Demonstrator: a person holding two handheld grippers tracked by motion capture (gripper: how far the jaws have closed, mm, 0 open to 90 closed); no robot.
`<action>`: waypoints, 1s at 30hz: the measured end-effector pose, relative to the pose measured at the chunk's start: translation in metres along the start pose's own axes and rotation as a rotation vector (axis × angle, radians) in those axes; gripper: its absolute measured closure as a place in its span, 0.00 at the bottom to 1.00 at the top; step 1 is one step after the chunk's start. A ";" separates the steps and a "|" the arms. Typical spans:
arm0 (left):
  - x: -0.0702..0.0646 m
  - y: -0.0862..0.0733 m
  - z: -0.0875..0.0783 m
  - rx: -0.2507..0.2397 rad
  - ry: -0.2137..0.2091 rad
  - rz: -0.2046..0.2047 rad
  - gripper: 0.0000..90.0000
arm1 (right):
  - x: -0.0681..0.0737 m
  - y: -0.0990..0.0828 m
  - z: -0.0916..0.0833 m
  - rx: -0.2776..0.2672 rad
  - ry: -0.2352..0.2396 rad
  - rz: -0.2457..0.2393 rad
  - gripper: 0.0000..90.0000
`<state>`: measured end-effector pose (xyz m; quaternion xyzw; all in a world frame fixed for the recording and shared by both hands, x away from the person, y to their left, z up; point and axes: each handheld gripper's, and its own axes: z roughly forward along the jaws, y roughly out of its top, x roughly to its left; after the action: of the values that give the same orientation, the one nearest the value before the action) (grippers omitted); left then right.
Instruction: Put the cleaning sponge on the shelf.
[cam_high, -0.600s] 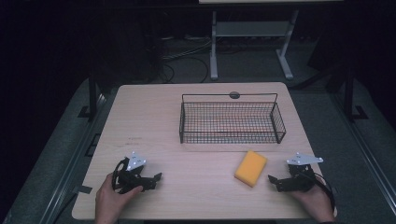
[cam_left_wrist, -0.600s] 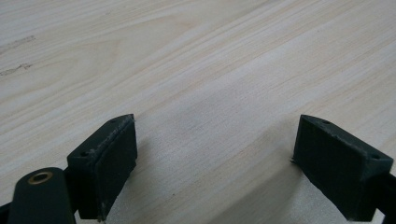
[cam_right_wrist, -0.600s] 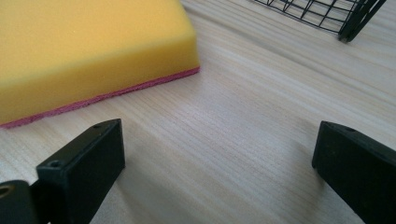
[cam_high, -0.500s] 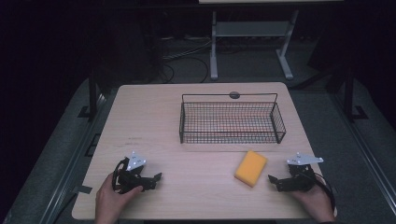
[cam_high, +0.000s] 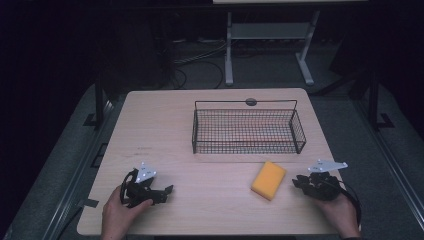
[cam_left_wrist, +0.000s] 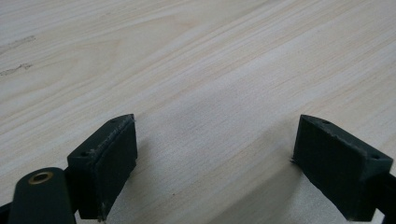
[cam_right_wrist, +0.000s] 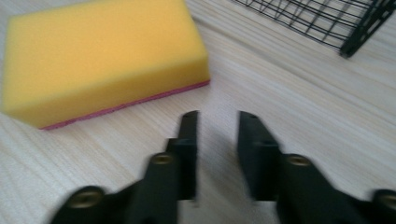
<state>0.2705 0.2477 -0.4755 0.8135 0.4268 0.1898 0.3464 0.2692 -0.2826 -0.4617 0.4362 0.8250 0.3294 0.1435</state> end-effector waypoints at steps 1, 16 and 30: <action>0.000 0.000 0.000 -0.001 0.000 -0.001 0.14 | -0.001 0.004 0.001 0.020 0.010 -0.017 0.99; 0.000 0.000 0.000 0.000 0.000 0.000 0.14 | -0.002 0.022 0.009 0.068 0.044 -0.057 1.00; 0.000 0.000 0.000 -0.002 0.000 -0.003 0.14 | -0.003 0.037 0.016 0.084 0.050 -0.073 1.00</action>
<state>0.2705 0.2476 -0.4756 0.8126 0.4277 0.1896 0.3476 0.3024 -0.2640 -0.4488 0.4032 0.8567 0.3000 0.1166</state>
